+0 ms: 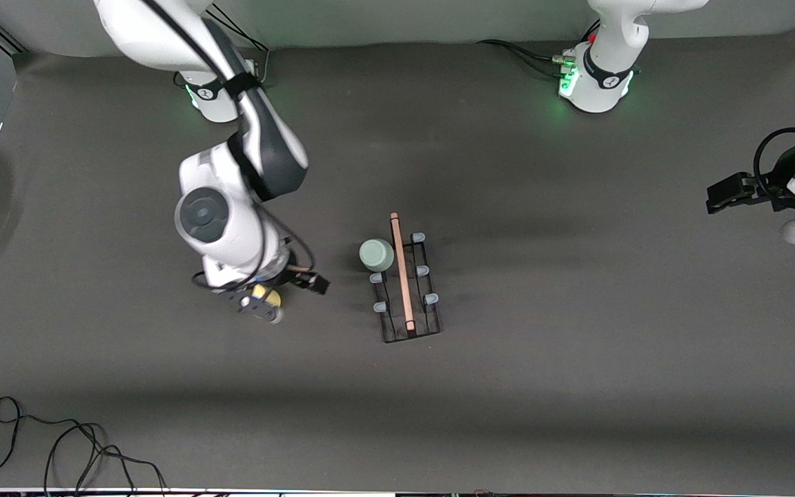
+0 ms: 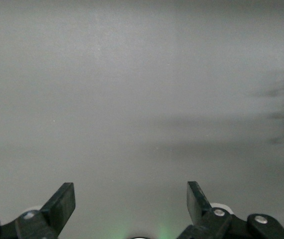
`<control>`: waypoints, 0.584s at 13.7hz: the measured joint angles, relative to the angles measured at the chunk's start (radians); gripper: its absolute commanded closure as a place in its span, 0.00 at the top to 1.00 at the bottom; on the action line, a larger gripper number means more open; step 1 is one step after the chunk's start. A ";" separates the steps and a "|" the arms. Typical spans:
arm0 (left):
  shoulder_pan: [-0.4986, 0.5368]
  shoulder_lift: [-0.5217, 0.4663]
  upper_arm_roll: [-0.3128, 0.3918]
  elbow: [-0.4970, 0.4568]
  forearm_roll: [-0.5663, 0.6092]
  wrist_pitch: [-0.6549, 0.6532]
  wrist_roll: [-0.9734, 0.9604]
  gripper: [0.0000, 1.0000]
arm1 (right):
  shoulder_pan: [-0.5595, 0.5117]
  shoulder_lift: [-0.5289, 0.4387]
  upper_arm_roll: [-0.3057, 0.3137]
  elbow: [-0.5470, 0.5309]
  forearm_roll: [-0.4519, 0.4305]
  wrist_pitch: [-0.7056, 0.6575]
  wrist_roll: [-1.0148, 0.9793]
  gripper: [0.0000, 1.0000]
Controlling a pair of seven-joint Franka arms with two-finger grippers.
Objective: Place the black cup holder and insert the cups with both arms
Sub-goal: 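Grasp the yellow cup with the right gripper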
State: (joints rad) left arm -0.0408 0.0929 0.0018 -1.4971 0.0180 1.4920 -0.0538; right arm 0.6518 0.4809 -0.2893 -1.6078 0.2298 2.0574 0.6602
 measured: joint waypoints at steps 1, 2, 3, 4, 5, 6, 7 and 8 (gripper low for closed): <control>0.000 0.000 0.000 0.000 0.000 0.000 0.000 1.00 | -0.031 0.009 -0.003 -0.004 0.000 0.000 -0.061 1.00; 0.000 0.000 0.000 0.000 0.000 0.000 0.000 1.00 | -0.062 0.022 -0.003 -0.005 0.000 0.000 -0.120 1.00; 0.000 0.000 0.001 0.000 0.000 0.000 0.000 1.00 | -0.088 0.035 -0.004 -0.007 0.000 0.002 -0.175 1.00; 0.000 0.000 0.001 0.000 0.000 0.000 0.000 1.00 | -0.108 0.046 -0.004 -0.015 0.001 0.007 -0.220 1.00; 0.000 0.000 0.001 0.000 0.000 0.000 0.000 1.00 | -0.123 0.056 -0.004 -0.028 0.001 0.021 -0.259 1.00; 0.000 0.000 0.001 0.000 0.000 0.000 0.000 1.00 | -0.132 0.064 -0.004 -0.047 0.001 0.045 -0.294 1.00; 0.000 0.000 0.001 0.000 0.000 0.000 0.000 1.00 | -0.137 0.072 -0.004 -0.071 0.001 0.080 -0.325 1.00; 0.000 0.000 0.001 0.000 0.000 0.000 0.000 1.00 | -0.137 0.079 -0.004 -0.101 0.001 0.124 -0.344 1.00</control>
State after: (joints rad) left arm -0.0405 0.0931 0.0027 -1.4971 0.0181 1.4920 -0.0538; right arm 0.5148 0.5600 -0.2929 -1.7085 0.2304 2.1817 0.3164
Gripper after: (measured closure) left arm 0.000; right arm 0.000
